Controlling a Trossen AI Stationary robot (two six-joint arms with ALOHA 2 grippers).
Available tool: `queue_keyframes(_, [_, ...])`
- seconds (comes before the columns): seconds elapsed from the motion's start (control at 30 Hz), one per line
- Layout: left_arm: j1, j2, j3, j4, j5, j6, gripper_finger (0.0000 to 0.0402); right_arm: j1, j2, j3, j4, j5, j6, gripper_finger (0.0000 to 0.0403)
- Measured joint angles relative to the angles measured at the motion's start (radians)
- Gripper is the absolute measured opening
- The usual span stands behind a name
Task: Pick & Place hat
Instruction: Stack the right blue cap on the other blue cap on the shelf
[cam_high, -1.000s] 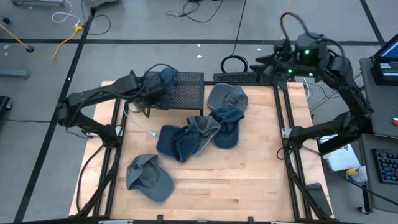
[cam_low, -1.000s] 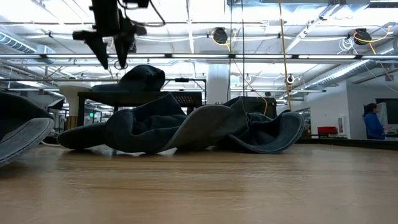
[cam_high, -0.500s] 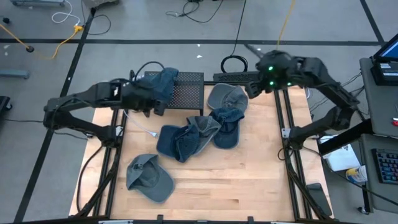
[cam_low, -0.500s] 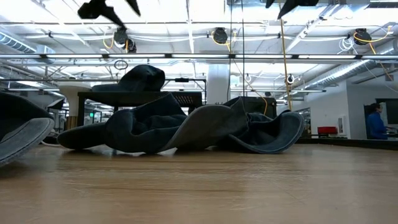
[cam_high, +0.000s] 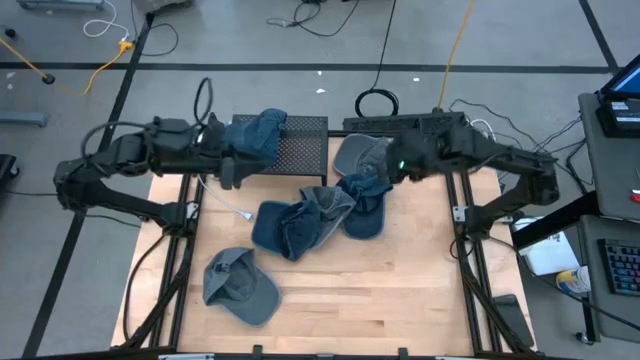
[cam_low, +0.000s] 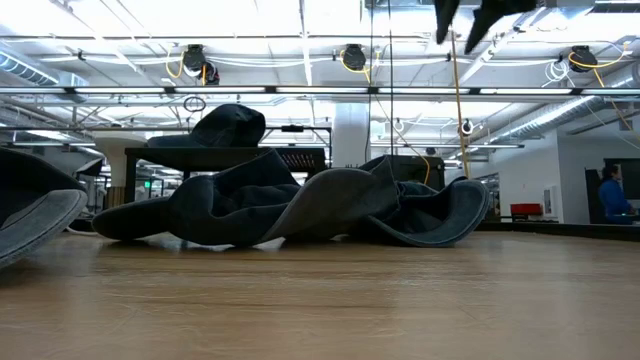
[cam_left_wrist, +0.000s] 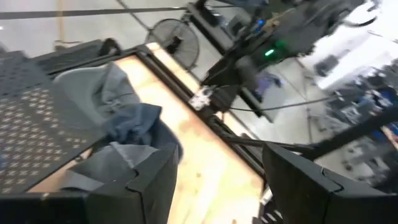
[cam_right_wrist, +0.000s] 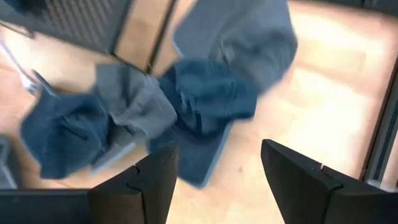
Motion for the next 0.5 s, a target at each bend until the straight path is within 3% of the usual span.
queue_keyframes(0.2, [-0.011, -0.019, 0.000, 0.004, 0.031, 0.043, 0.0239, 0.089, -0.030, -0.243, 0.123, -0.001, 0.181, 0.0266])
queue_keyframes(0.5, [-0.010, -0.018, -0.001, 0.003, 0.041, 0.070, 0.0239, 0.142, -0.032, -0.570, 0.549, -0.048, 0.278, 0.0298])
